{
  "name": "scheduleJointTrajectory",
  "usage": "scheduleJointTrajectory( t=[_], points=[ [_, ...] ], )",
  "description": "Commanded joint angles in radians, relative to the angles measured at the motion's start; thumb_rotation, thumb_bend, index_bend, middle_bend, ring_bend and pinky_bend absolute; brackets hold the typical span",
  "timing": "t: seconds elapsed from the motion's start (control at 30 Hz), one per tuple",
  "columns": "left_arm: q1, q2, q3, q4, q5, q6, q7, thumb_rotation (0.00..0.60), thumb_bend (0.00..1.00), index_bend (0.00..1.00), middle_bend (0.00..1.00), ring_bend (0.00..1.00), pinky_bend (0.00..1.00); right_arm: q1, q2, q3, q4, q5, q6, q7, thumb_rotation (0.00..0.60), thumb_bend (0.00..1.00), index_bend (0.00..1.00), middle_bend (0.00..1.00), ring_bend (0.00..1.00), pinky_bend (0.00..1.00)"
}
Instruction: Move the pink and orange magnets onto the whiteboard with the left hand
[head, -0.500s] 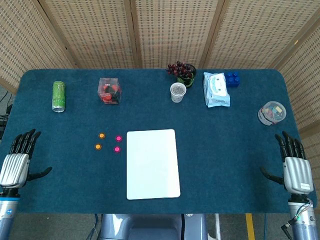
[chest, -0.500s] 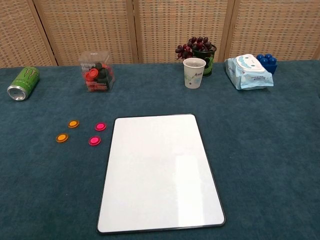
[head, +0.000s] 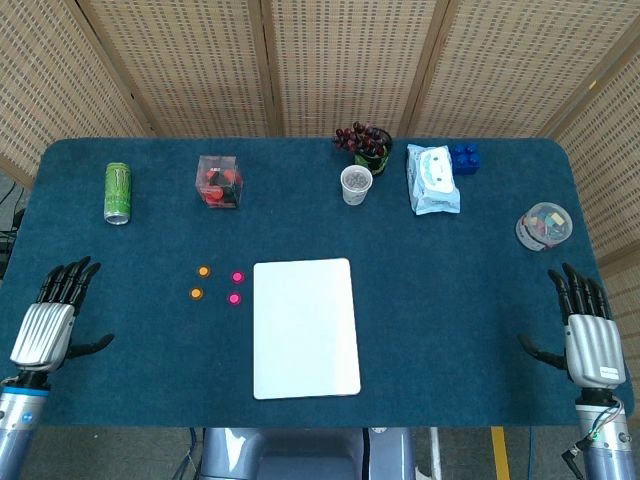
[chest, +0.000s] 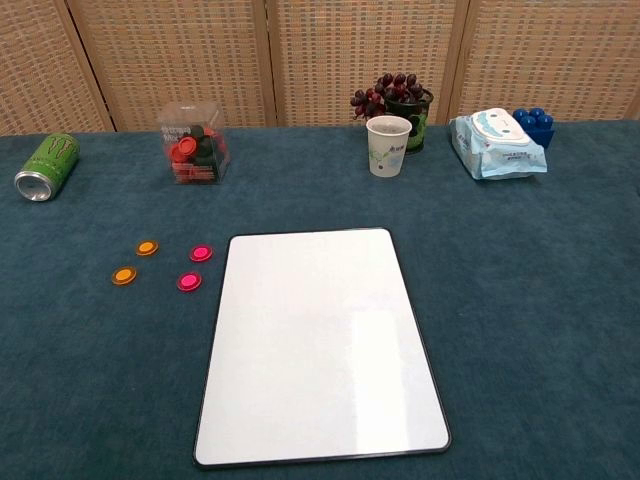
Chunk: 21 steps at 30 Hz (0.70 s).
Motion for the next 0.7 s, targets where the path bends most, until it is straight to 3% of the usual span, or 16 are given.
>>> scheduleJointTrajectory(
  t=[0.03,0.13,0.27,0.7],
  points=[
    [-0.09,-0.04,-0.047,0.045,-0.037,-0.116,0.046,0.6,0.12,0.07,0.0,0.0,0.0,0.0,0.002,0.001,-0.002,0.002,0.0,0.005,0.6,0.23,0.0,0.0,0.0,0.0],
    [-0.169,-0.08,-0.084,0.076,-0.101,-0.225,0.147,0.6,0.28,0.23,0.0,0.0,0.0,0.0,0.005,0.001,-0.005,0.009,-0.009,0.018,0.6,0.23,0.0,0.0,0.0,0.0],
    [-0.233,-0.142,-0.119,0.1,-0.162,-0.292,0.22,0.6,0.32,0.34,0.0,0.0,0.0,0.002,0.009,0.002,-0.009,0.016,-0.018,0.033,0.6,0.23,0.0,0.0,0.0,0.0],
    [-0.415,-0.367,-0.184,0.256,-0.347,-0.451,0.399,0.6,0.32,0.39,0.0,0.0,0.0,0.006,0.021,0.0,-0.012,0.023,-0.041,0.068,0.6,0.23,0.0,0.0,0.0,0.0]
  ],
)
